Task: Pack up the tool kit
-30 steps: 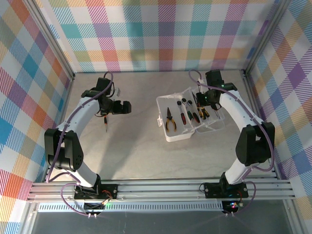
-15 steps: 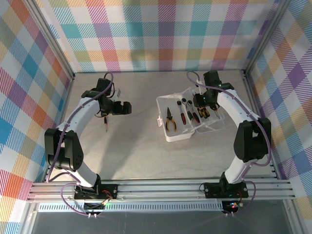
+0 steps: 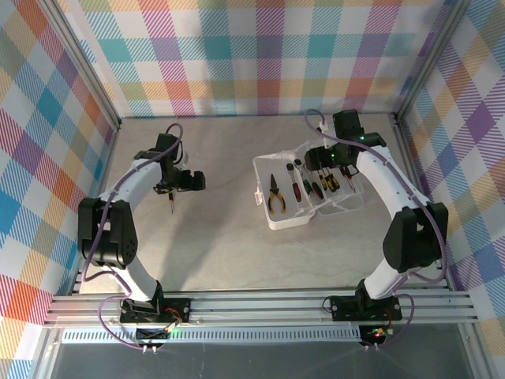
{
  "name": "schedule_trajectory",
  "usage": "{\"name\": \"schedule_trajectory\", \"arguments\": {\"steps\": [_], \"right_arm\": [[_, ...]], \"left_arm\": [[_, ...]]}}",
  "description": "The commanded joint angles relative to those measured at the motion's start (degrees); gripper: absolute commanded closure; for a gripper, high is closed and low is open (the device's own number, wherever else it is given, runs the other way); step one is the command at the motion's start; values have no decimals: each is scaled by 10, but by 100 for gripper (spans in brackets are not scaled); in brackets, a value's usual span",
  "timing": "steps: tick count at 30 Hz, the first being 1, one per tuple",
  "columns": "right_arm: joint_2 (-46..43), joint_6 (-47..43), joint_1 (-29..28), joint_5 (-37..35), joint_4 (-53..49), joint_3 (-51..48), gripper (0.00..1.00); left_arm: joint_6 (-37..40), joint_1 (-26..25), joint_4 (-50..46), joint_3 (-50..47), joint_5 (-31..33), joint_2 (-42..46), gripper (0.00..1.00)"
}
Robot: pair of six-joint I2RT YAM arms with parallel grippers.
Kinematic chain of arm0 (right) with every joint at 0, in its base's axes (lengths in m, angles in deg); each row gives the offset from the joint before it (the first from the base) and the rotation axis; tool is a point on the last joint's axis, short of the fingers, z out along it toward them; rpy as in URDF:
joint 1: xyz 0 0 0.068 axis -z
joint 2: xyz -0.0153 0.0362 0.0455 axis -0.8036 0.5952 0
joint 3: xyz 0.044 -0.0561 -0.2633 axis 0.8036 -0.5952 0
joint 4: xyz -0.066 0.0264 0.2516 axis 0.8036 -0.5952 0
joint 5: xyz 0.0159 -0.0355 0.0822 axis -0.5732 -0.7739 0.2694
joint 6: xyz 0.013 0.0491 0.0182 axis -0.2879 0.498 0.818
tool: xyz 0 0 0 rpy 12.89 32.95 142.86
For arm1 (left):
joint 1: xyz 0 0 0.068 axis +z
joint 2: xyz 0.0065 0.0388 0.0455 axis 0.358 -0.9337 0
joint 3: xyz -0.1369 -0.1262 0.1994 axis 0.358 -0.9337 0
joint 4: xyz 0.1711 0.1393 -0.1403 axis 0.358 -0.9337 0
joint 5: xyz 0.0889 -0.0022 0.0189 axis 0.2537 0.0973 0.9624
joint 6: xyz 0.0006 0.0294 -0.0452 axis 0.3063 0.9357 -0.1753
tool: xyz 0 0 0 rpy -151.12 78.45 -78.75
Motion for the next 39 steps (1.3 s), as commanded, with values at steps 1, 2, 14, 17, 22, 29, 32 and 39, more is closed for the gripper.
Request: {"name": "schedule_trajectory", "arguments": {"steps": [1, 2, 14, 17, 22, 29, 32, 39], "right_arm": [[-36, 5, -4, 49, -2, 7, 10], [-41, 7, -4, 54, -1, 3, 8], [-62, 9, -4, 60, -2, -18, 7], [-66, 7, -4, 58, -5, -17, 8], [-66, 7, -4, 57, -8, -16, 9], [-70, 8, -4, 57, -12, -15, 9], [-72, 7, -3, 57, -13, -16, 9], [-82, 14, -3, 76, -8, -16, 9]], "left_arm": [[-7, 35, 14, -6, 41, -18, 0], [-5, 39, 15, -5, 47, -24, 1], [8, 88, 29, 23, 37, -129, 17], [9, 90, 23, 28, 40, -144, 30], [9, 91, 23, 27, 23, -159, 62], [11, 91, 42, 9, -35, -148, 97], [11, 91, 42, 2, -58, -128, 100], [5, 69, 20, 5, -100, -51, 100]]}}
